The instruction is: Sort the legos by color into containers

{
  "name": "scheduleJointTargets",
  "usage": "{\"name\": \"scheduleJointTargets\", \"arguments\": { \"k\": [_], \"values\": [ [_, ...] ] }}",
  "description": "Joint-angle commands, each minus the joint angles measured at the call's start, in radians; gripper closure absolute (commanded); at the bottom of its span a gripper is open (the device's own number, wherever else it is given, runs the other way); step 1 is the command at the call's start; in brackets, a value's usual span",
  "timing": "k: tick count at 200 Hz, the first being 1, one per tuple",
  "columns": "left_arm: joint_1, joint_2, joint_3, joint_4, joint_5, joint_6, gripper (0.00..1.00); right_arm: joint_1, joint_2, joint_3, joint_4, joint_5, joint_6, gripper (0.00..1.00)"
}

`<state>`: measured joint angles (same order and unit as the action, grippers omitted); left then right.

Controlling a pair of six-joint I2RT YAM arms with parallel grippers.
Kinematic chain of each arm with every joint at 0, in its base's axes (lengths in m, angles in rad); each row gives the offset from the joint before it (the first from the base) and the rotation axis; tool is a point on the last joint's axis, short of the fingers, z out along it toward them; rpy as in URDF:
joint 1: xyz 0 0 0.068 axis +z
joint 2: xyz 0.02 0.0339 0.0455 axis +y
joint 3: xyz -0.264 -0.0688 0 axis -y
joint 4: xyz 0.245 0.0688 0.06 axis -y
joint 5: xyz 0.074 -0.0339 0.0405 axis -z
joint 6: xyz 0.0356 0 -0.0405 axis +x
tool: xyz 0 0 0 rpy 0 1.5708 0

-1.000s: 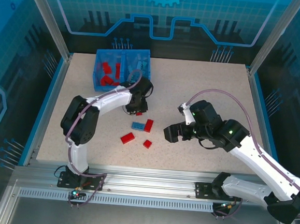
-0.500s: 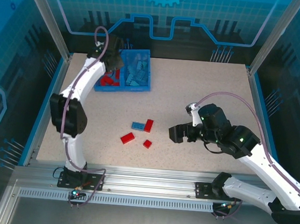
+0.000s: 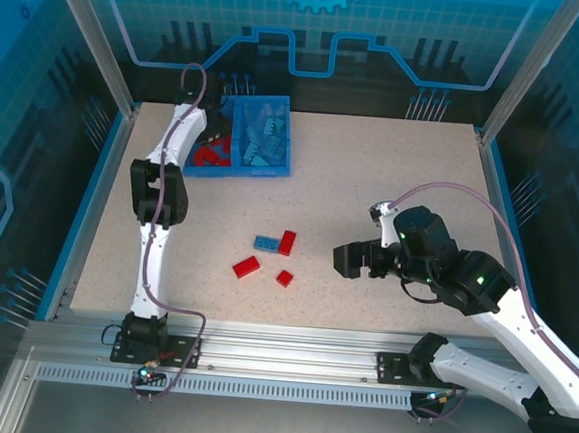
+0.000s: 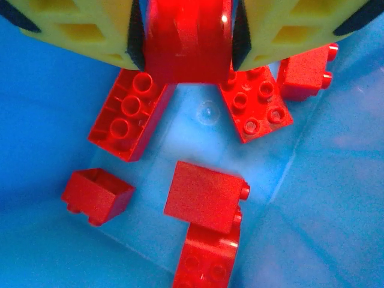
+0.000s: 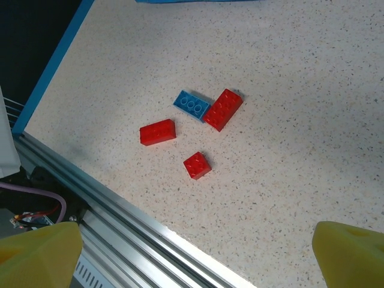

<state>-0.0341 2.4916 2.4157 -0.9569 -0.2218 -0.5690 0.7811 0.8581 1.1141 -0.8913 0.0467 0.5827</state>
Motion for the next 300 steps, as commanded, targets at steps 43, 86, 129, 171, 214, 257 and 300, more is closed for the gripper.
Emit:
{"name": "scheduleJointTargets", "arguments": {
  "k": [43,86,129,171,214,257,300],
  "values": [
    [0.005,-0.182,-0.075,-0.009,0.083,-0.022,0.47,0.018,0.011,-0.014,0.016,0.015,0.022,0.00],
    [-0.013,-0.586,-0.497,0.174,0.185,-0.110,0.48,0.024,0.120,-0.002,0.073,0.007,-0.034,0.00],
    [-0.089,-1.045,-0.899,0.331,0.195,-0.024,0.49,0.066,0.306,0.037,0.155,-0.005,-0.214,0.00],
    [-0.111,-1.395,-1.174,0.401,0.309,0.234,0.47,0.118,0.594,0.175,0.134,0.029,-0.438,0.00],
    [-0.113,-1.618,-1.354,0.375,0.443,0.533,0.29,0.142,0.932,0.373,0.059,0.094,-0.596,0.00],
    [-0.113,-1.762,-1.566,0.499,0.532,0.643,0.01,0.141,1.151,0.542,0.028,0.077,-0.683,0.00],
    [-0.113,-1.785,-1.609,0.543,0.552,0.697,0.01,0.141,1.310,0.680,-0.025,0.103,-0.749,0.13]
  ]
}}
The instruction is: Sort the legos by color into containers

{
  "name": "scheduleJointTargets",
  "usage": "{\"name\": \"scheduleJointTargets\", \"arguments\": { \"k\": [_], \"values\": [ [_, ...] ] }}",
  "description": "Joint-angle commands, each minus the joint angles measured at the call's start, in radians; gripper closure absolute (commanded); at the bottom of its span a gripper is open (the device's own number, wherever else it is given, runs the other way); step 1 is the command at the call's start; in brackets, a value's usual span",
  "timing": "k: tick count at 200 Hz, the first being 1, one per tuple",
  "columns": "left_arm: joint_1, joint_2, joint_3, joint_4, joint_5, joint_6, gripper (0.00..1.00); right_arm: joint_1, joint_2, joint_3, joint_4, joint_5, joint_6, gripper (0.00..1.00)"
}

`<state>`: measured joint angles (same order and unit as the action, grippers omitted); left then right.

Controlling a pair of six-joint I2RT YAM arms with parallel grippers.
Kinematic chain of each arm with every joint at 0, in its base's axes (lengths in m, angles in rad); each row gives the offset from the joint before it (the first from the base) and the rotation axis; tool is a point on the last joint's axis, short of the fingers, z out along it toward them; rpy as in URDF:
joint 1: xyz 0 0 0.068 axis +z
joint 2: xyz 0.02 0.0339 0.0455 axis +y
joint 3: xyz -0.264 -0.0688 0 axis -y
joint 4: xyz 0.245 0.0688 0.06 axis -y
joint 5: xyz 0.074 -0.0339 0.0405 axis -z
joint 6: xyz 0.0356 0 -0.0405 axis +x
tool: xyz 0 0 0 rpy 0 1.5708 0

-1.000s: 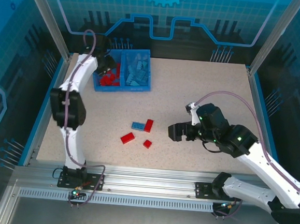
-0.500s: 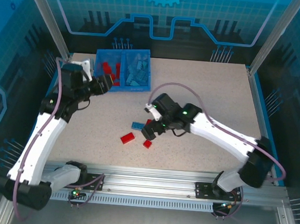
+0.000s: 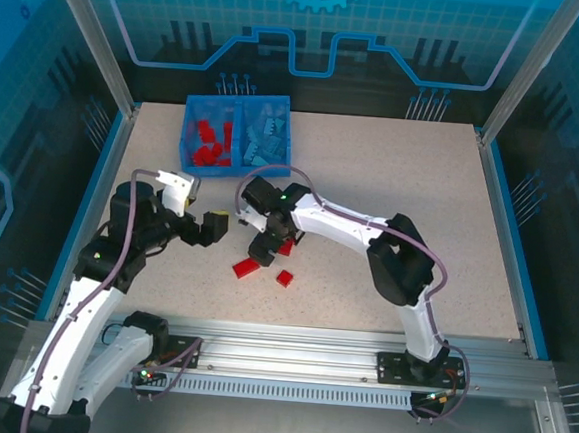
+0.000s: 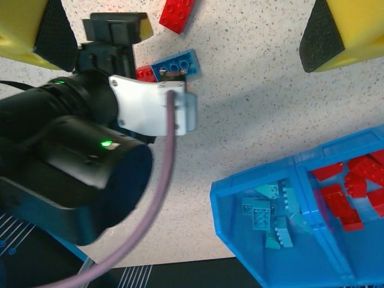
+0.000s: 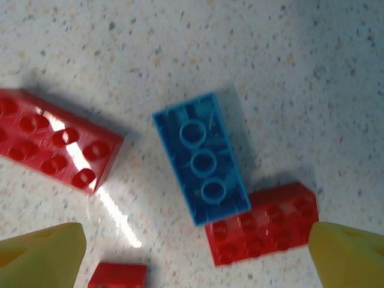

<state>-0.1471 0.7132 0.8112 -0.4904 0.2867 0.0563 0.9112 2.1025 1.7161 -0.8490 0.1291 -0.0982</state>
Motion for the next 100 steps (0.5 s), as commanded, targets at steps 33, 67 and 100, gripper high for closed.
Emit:
{"name": "scheduleJointTargets", "arguments": {
  "k": [33,67,100],
  "values": [
    [0.000,0.022,-0.002,0.065,0.061,0.080,0.01,0.005,0.141,0.131,-0.097,0.044,-0.078,0.28],
    [0.000,0.025,-0.001,0.066,0.060,0.084,0.01,0.005,0.156,0.114,-0.080,0.048,-0.072,0.38],
    [0.001,0.022,-0.001,0.071,0.066,0.083,0.01,0.005,0.150,0.097,-0.070,0.073,-0.057,0.58]
  ]
}}
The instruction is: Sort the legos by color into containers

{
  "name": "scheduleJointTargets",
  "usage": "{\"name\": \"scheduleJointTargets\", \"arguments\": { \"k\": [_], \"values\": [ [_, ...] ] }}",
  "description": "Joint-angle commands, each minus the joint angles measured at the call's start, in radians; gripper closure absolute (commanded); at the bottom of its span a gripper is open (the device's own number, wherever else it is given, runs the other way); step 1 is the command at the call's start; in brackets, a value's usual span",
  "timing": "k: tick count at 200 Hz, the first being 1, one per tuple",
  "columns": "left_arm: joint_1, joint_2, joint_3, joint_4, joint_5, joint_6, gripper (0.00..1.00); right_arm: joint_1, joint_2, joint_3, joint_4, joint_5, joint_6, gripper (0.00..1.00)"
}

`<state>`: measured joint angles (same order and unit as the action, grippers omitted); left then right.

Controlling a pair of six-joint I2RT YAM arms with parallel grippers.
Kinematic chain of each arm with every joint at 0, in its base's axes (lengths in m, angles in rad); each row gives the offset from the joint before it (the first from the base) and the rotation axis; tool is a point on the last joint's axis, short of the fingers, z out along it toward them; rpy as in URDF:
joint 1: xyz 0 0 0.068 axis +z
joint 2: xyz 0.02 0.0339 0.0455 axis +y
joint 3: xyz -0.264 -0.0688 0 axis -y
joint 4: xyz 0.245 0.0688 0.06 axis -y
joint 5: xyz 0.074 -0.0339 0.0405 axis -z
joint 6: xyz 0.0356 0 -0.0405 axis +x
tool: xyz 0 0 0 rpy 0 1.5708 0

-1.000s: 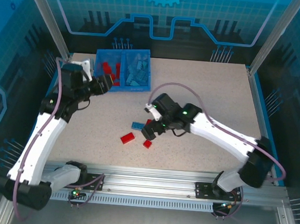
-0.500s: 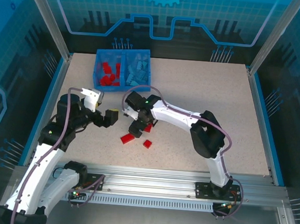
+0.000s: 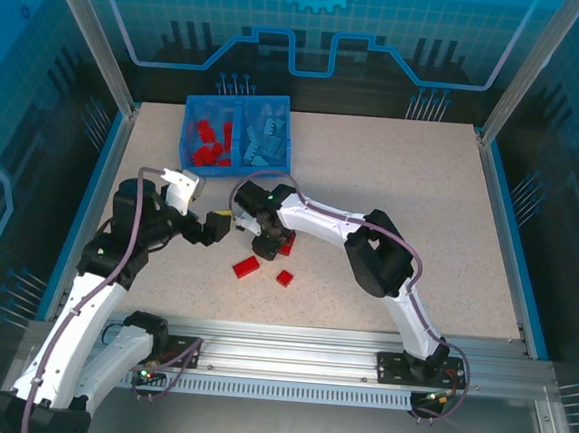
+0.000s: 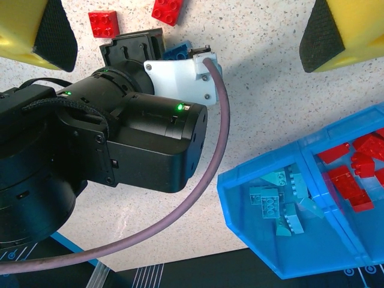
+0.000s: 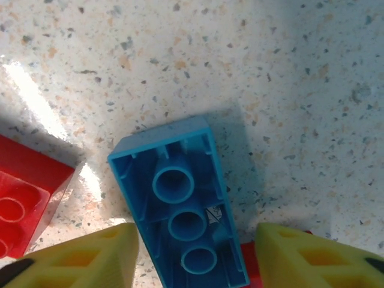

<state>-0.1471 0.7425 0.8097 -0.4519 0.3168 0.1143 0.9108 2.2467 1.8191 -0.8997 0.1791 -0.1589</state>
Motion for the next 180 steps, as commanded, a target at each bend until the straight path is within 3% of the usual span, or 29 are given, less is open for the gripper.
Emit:
{"name": "scheduleJointTargets", "arguments": {
  "k": [1,39,112,140,180],
  "values": [
    [0.000,-0.009,0.000,0.032,0.036,0.025,0.01,0.005,0.005,-0.006,-0.019,0.024,0.004,0.59],
    [0.000,-0.026,-0.002,0.045,0.028,0.024,0.01,0.007,-0.120,-0.048,0.024,0.019,0.020,0.70],
    [0.003,-0.114,-0.036,0.072,-0.098,0.013,0.01,-0.043,-0.394,-0.036,0.289,-0.064,0.169,0.70],
    [0.003,-0.131,-0.045,0.071,-0.123,0.005,0.01,-0.078,-0.346,0.049,0.352,0.015,0.227,0.69],
    [0.004,-0.122,-0.045,0.071,-0.116,-0.003,0.01,-0.137,-0.118,0.300,0.353,0.124,0.250,0.69]
  ]
}}
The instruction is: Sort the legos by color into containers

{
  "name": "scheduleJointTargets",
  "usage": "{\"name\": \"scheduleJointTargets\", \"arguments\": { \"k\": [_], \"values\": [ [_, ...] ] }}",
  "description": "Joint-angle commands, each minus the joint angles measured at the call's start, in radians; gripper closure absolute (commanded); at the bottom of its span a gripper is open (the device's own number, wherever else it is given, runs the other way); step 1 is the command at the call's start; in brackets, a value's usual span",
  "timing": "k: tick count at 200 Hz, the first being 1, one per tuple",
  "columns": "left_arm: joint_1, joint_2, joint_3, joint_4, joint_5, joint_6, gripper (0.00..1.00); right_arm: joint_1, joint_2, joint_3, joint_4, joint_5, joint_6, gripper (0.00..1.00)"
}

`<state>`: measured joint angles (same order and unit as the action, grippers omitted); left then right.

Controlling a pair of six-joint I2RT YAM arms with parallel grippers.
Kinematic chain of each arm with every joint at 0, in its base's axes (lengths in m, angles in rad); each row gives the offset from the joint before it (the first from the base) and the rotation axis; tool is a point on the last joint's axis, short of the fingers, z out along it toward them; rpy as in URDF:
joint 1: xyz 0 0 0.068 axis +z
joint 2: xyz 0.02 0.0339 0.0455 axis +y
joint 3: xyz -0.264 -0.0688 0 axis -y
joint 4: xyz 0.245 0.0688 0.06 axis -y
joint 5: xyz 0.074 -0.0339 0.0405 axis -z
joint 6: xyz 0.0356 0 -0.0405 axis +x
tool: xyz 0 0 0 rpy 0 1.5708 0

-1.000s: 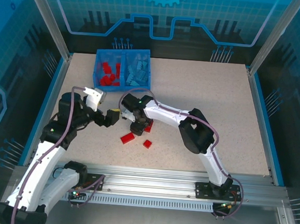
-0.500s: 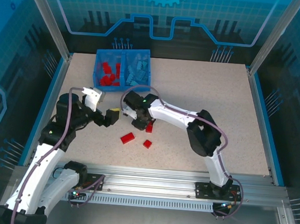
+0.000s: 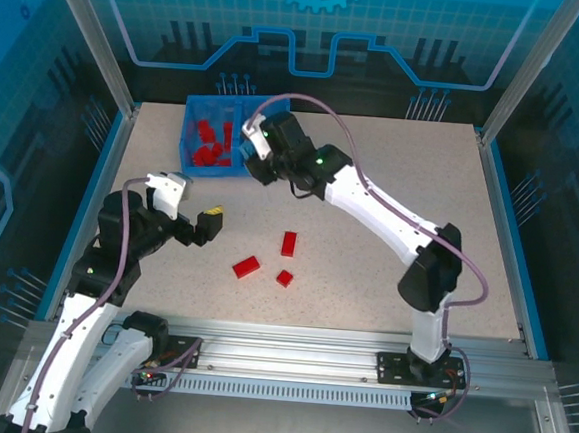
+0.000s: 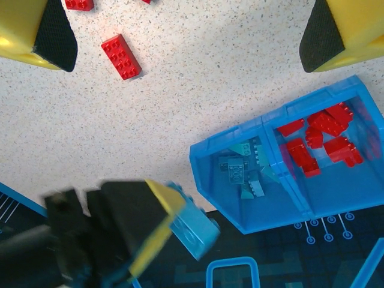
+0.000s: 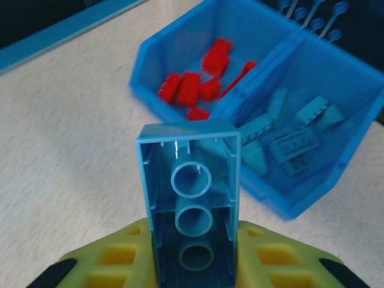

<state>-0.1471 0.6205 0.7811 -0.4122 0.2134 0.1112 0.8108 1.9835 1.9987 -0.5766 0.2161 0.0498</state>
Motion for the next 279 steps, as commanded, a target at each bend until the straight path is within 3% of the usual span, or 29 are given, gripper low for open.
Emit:
{"name": "scheduleJointTargets", "arguments": {
  "k": [1,58,104,120,142,157,205,254,279],
  "values": [
    [0.004,0.000,-0.017,0.032,-0.013,-0.001,0.01,-0.038,0.154,0.128,0.028,0.091,0.042,0.69],
    [0.009,0.018,-0.013,0.031,-0.011,-0.013,0.01,-0.108,0.624,0.751,-0.104,0.155,0.031,0.67],
    [0.017,0.056,-0.008,0.047,0.026,-0.043,0.01,-0.132,0.742,0.806,0.136,0.119,-0.076,0.65],
    [0.020,0.066,-0.003,0.041,0.029,-0.041,0.01,-0.136,0.763,0.825,0.212,0.118,-0.104,0.59],
    [0.024,0.064,-0.005,0.041,0.019,-0.036,0.01,-0.140,0.764,0.863,0.250,0.114,-0.102,0.31],
    [0.030,0.064,-0.005,0.040,0.015,-0.035,0.01,-0.137,0.725,0.863,0.221,0.111,-0.095,0.18],
    [0.036,0.077,-0.005,0.038,0.013,-0.041,0.01,-0.123,0.421,0.774,-0.140,0.077,-0.001,0.02],
    [0.037,0.149,0.014,0.040,-0.038,-0.098,0.01,-0.116,-0.106,0.270,-0.327,-0.309,0.035,0.00],
    [0.037,0.218,0.048,0.007,-0.091,-0.173,0.01,-0.099,-0.334,0.010,-0.394,-0.406,0.067,0.00]
  ]
}}
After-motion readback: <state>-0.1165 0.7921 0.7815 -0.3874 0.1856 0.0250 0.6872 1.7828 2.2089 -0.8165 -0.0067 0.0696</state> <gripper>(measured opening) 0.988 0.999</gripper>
